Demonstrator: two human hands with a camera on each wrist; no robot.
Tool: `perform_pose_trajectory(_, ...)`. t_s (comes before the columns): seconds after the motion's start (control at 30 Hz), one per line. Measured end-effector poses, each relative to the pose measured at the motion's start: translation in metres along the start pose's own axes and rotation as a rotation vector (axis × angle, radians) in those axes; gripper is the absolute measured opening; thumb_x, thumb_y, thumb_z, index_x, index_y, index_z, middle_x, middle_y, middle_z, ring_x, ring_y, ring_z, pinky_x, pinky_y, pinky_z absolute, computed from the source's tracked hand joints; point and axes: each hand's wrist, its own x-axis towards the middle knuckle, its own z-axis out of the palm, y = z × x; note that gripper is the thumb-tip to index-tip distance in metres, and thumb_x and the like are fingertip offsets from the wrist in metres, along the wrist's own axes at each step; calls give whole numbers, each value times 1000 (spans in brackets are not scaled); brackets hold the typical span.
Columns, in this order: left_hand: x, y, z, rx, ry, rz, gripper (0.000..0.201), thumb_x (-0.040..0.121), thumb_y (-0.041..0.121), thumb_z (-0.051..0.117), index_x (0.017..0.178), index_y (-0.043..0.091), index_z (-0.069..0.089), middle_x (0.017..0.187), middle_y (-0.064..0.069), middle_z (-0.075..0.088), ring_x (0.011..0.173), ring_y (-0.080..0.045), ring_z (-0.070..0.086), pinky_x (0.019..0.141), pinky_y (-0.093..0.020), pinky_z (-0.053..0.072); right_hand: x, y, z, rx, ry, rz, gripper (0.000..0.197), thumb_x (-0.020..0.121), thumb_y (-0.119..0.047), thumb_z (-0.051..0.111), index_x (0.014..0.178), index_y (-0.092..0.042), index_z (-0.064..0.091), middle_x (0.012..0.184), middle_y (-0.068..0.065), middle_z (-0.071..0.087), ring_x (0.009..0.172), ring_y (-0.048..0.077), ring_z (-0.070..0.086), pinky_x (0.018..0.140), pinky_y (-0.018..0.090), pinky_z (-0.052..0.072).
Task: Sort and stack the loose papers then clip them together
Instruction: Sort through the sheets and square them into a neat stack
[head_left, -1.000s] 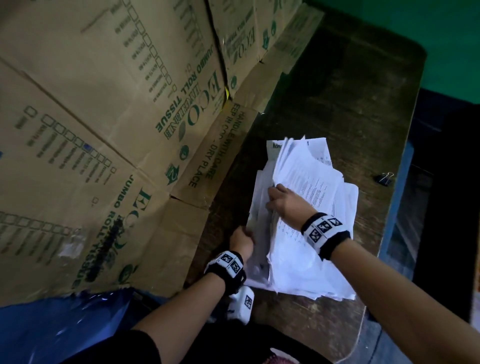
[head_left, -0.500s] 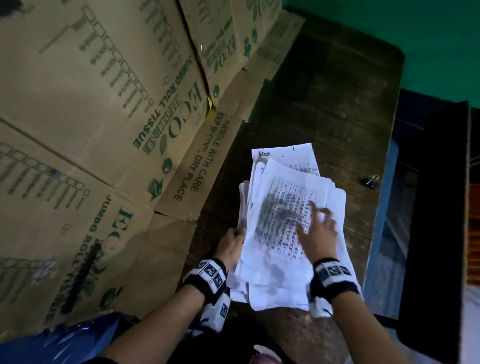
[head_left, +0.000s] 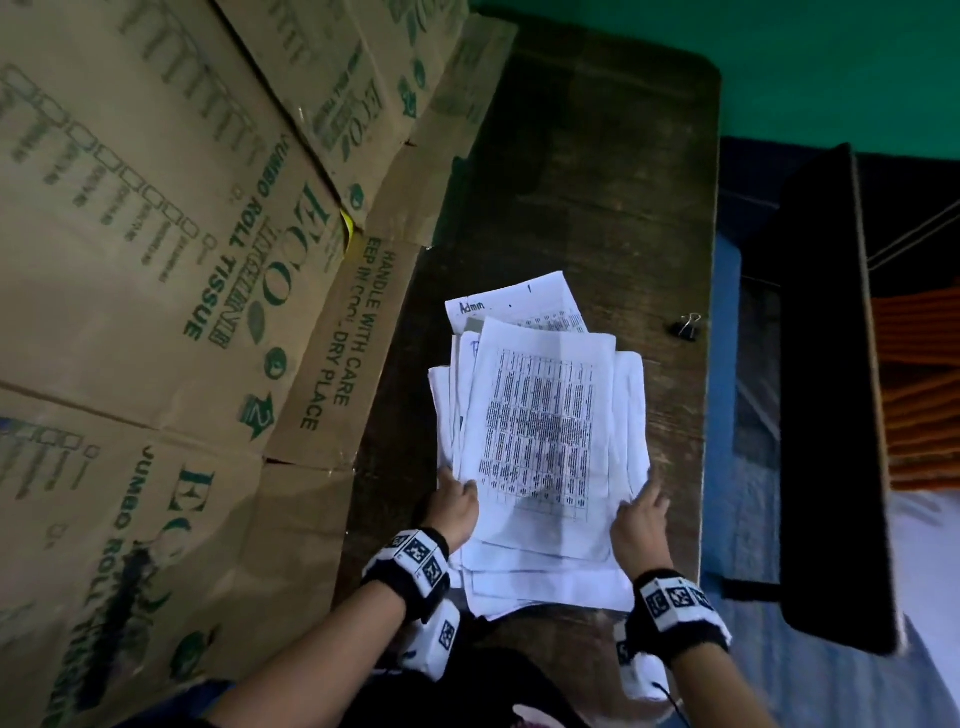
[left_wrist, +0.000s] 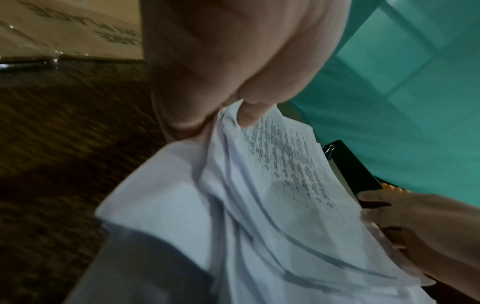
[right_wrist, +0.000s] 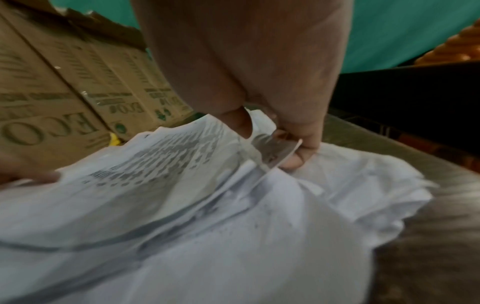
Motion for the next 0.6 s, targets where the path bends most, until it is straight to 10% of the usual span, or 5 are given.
perform_pose_trajectory(0.17, -4, 5, -2, 68, -102, 15, 57, 93, 1, 42, 143, 5, 15, 142, -15, 42, 123, -31, 48, 97, -27, 39, -8, -7, 5, 142, -166, -143, 63, 80, 17, 39, 140, 7, 22, 135, 31, 36, 124, 43, 39, 99, 37, 34)
perform_pose_trajectory(0.23, -5, 6, -11, 64, -125, 42, 71, 93, -1, 45, 149, 7, 2, 150, -7, 29, 137, -25, 33, 107, -24, 27, 2, -9, -11, 161, -146, -111, 52, 87, 4, 49, 136, -3, 33, 128, 26, 44, 118, 41, 46, 89, 35, 36)
perform_pose_trajectory(0.4, -6, -1, -10, 74, -137, 41, 75, 95, 4, 46, 149, 10, -6, 158, -11, 11, 144, -26, 19, 111, -26, 20, 37, -13, -37, 2, -40, 108, 66, 93, -46, 50, 145, -12, 27, 152, 23, 20, 140, 42, 18, 111, 57, 20)
perform_pose_trajectory(0.6, 11, -1, -19, 349, 125, -39, 69, 84, 44, 61, 133, 8, 29, 138, -17, 27, 130, -37, 25, 109, -43, 25, 53, -22, -23, 171, -160, 122, 80, 96, -48, 44, 147, 2, 10, 155, 26, 11, 142, 43, 13, 115, 50, 15)
